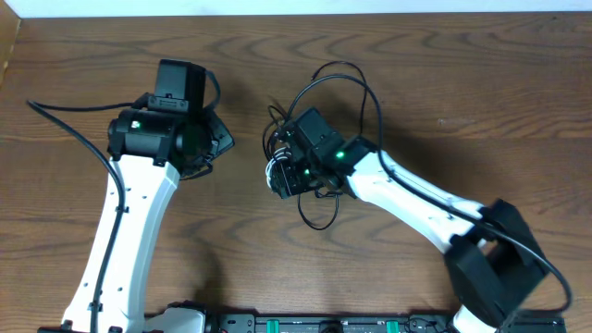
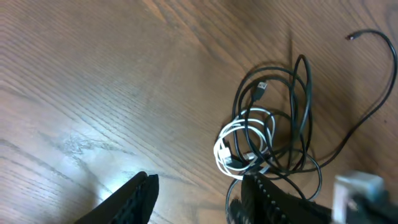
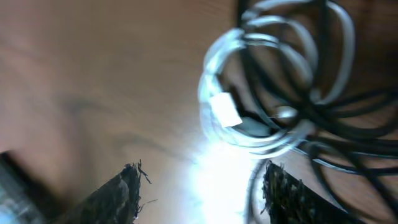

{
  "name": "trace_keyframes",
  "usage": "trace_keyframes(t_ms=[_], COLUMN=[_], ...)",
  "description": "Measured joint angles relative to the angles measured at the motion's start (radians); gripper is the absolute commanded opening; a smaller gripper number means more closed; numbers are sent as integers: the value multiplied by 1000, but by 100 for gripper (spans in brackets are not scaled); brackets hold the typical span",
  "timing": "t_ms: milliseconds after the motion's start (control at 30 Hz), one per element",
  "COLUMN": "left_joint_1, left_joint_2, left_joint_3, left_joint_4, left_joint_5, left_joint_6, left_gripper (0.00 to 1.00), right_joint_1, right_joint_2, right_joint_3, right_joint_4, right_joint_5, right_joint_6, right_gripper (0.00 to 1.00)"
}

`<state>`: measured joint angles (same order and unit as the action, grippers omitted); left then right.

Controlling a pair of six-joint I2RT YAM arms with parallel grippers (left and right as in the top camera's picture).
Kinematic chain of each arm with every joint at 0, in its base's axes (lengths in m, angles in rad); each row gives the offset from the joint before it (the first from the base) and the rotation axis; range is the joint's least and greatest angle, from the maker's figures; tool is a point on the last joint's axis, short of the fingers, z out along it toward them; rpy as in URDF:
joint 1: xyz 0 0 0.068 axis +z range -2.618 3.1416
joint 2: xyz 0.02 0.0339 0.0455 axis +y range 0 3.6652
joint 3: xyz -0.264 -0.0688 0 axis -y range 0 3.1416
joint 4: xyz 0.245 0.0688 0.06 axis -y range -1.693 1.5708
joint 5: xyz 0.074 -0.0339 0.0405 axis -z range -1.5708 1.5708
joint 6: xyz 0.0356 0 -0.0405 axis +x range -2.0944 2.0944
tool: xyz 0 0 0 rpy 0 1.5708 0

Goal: Untangle cables

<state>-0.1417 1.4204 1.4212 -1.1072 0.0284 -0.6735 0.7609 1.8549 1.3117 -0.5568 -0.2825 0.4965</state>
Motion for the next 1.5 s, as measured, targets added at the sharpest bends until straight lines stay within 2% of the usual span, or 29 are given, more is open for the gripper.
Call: trace_keyframes(t_ms=[300, 433, 600, 700, 733, 1033, 1233, 1367, 1500], left_joint_1=[15, 15, 15, 15, 15, 15, 15, 16, 16], left_joint_2=[0, 0, 0, 0, 0, 0, 0, 0, 0], left_joint_3=[0, 0, 0, 0, 0, 0, 0, 0, -1], left_joint_4=[-18, -19, -22, -22, -22, -23, -23, 1, 73], left_joint_5=[0, 0, 0, 0, 0, 0, 5, 90, 278], left_joint_6=[-2, -3, -3, -3, -3, -3, -3, 49, 164], left_gripper=[59, 59, 59, 59, 60, 60, 59, 59, 60], right_joint_1=[0, 0, 0, 0, 0, -14, -61, -84, -82], right_joint_2=[84, 123, 159, 159, 159, 132, -89, -283, -415], right_joint_3=[0, 0, 0, 0, 0, 0, 17, 50, 65], right_joint_4=[1, 24, 75, 100, 103, 37, 14, 17, 19], right_joint_5=[125, 174, 203, 209, 211, 197, 117, 77, 55], right_joint_6=[78, 112, 132, 138, 137, 140, 77, 39, 6], right_gripper=[59, 52, 31, 4, 1, 1, 1, 3, 1])
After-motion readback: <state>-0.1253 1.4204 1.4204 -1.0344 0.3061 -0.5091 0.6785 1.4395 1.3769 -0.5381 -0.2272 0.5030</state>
